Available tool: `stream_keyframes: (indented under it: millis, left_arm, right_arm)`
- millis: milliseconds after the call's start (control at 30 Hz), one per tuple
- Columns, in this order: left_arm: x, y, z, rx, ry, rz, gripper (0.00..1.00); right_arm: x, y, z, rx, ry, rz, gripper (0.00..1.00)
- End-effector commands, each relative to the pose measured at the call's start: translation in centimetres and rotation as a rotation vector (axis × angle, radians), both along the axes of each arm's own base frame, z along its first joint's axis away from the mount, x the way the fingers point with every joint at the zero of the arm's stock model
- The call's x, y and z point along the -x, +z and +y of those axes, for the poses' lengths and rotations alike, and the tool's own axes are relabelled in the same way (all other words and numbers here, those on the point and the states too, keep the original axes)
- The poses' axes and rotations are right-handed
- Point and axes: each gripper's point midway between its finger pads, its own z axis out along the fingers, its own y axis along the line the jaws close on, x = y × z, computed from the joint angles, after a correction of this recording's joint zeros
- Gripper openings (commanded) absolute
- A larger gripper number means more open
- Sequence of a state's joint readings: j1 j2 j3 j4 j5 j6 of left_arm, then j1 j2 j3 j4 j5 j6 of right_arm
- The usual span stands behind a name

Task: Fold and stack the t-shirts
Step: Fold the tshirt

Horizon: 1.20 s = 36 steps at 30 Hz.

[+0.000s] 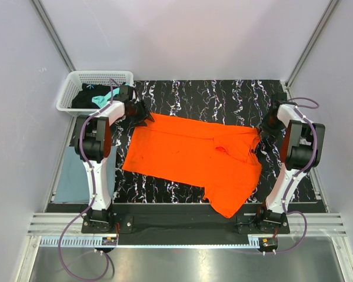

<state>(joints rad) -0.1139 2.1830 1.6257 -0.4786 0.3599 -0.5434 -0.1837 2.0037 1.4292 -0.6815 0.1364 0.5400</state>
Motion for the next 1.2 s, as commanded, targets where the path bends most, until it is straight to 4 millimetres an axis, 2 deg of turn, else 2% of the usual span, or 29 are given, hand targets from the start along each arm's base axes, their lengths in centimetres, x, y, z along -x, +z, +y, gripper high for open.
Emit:
stream_keyframes:
  millis: [0, 33, 133, 200, 267, 333, 367, 467, 567, 633, 800, 933, 967, 1033, 1100, 1133, 1167]
  left_arm:
    - [0.7, 3.8, -0.6, 0.049, 0.005, -0.028, 0.53]
    - [0.9, 5.1, -1.0, 0.058, -0.004, -0.052, 0.54]
    - [2.3, 6.5, -1.8, 0.063, -0.031, -0.07, 0.56]
    - [3.0, 6.9, -2.0, 0.06, -0.039, -0.076, 0.56]
    - [4.0, 7.2, -2.3, 0.037, -0.055, -0.086, 0.56]
    - [4.5, 6.7, -2.8, 0.019, -0.07, -0.08, 0.57]
    - [4.6, 6.3, -3.1, 0.016, -0.078, -0.072, 0.57]
    - [4.4, 5.6, -4.0, 0.033, -0.092, -0.055, 0.56]
    - [3.7, 4.9, -4.7, 0.03, -0.109, -0.055, 0.56]
    - [3.3, 4.4, -5.1, 0.028, -0.118, -0.051, 0.56]
    - [2.8, 2.2, -5.4, 0.031, -0.104, -0.013, 0.56]
    - [2.2, 0.4, -5.4, 0.039, -0.091, 0.022, 0.56]
    - [2.3, -0.7, -5.5, 0.038, -0.09, 0.045, 0.56]
    - [1.2, -0.7, -5.5, 0.046, -0.08, 0.037, 0.56]
    - [0.7, -1.6, -5.6, 0.048, -0.074, 0.047, 0.56]
    - [-0.3, -0.9, -5.9, 0.063, -0.07, 0.027, 0.55]
    - [-0.5, -0.9, -6.0, 0.07, -0.068, 0.028, 0.56]
  right_arm:
    - [0.0, 4.6, -2.4, 0.133, 0.061, -0.013, 0.66]
    - [-0.1, 5.9, -2.4, 0.139, 0.076, -0.039, 0.68]
    - [0.1, 7.5, -1.5, 0.106, 0.097, -0.082, 0.75]
    - [0.3, 7.5, 0.1, 0.028, 0.131, -0.101, 0.78]
    - [0.7, 7.0, 1.9, -0.065, 0.152, -0.105, 0.78]
    - [1.2, 6.7, 3.1, -0.13, 0.154, -0.109, 0.78]
    - [1.4, 5.9, 3.9, -0.167, 0.167, -0.121, 0.78]
    - [1.4, 4.6, 4.7, -0.203, 0.188, -0.139, 0.73]
    - [1.1, 3.3, 4.4, -0.195, 0.198, -0.121, 0.65]
    - [1.0, 2.2, 4.2, -0.188, 0.214, -0.098, 0.63]
    - [-0.1, 1.2, 3.5, -0.157, 0.235, -0.09, 0.62]
    - [-1.0, 0.3, 2.3, -0.104, 0.23, -0.067, 0.57]
    - [-1.8, 0.6, 2.0, -0.094, 0.23, -0.082, 0.57]
    - [-2.4, -0.4, 1.8, -0.091, 0.225, -0.065, 0.51]
    - [-4.1, 0.1, 1.4, -0.08, 0.223, -0.094, 0.5]
    - [-4.5, -0.6, 1.1, -0.075, 0.207, -0.08, 0.5]
    - [-5.8, 0.2, 0.7, -0.059, 0.202, -0.107, 0.5]
